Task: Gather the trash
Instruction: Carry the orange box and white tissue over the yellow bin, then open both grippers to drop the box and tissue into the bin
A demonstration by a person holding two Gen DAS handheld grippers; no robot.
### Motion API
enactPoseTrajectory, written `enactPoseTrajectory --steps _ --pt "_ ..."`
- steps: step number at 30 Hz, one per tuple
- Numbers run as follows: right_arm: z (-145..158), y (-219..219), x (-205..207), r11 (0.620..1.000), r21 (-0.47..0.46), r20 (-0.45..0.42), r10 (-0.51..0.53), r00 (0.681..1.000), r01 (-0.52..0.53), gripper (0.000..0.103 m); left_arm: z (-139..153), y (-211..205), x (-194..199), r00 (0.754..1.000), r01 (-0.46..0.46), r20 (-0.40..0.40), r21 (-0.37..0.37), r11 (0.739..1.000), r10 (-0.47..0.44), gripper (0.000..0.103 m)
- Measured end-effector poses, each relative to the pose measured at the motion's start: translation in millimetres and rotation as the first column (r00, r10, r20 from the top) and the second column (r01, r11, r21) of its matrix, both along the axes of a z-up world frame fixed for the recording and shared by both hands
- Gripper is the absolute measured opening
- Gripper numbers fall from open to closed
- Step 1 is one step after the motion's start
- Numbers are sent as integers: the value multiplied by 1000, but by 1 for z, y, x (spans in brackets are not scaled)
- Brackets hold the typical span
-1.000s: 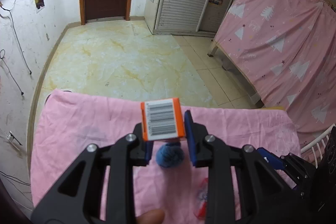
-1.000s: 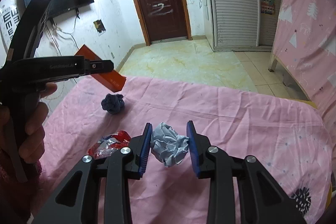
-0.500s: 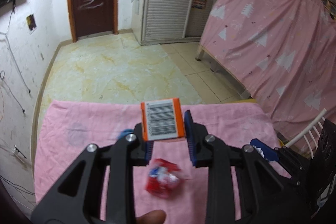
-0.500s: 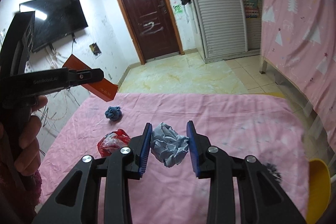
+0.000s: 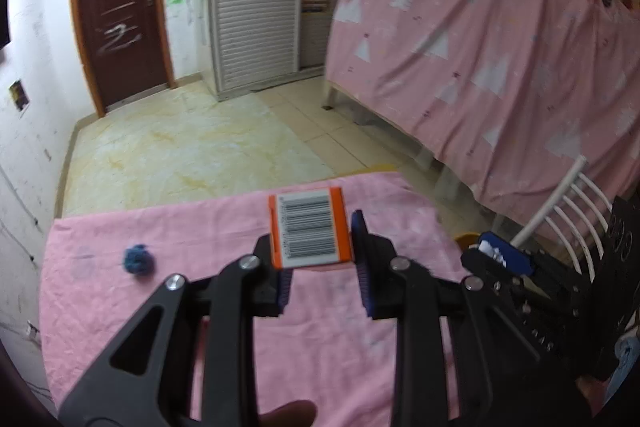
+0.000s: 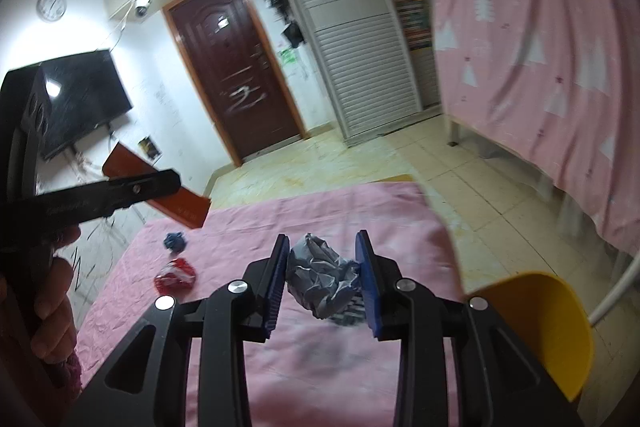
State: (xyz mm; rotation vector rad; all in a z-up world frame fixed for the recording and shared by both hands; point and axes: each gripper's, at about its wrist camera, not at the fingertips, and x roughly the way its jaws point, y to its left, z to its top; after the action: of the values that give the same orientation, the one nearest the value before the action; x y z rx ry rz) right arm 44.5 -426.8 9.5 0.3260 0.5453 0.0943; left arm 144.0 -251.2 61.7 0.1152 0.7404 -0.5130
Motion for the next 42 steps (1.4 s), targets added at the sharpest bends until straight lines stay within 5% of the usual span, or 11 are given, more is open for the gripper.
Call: enactPoseTrajectory --steps 15,35,40,42 --pt "-21 -106 -48 978 95 14 -186 982 184 27 -16 -96 -33 989 148 -28 50 988 -146 25" --pt "-59 -168 -65 941 165 -46 -292 955 296 29 -35 -192 -70 956 287 -78 79 955 -282 25" --pt "-68 -170 -59 941 161 -78 -289 954 299 45 -40 -193 -67 960 277 -75 99 956 -270 28" --pt "-69 -169 -56 941 159 -83 -288 954 298 58 -40 -187 -62 964 260 -81 91 961 -254 46"
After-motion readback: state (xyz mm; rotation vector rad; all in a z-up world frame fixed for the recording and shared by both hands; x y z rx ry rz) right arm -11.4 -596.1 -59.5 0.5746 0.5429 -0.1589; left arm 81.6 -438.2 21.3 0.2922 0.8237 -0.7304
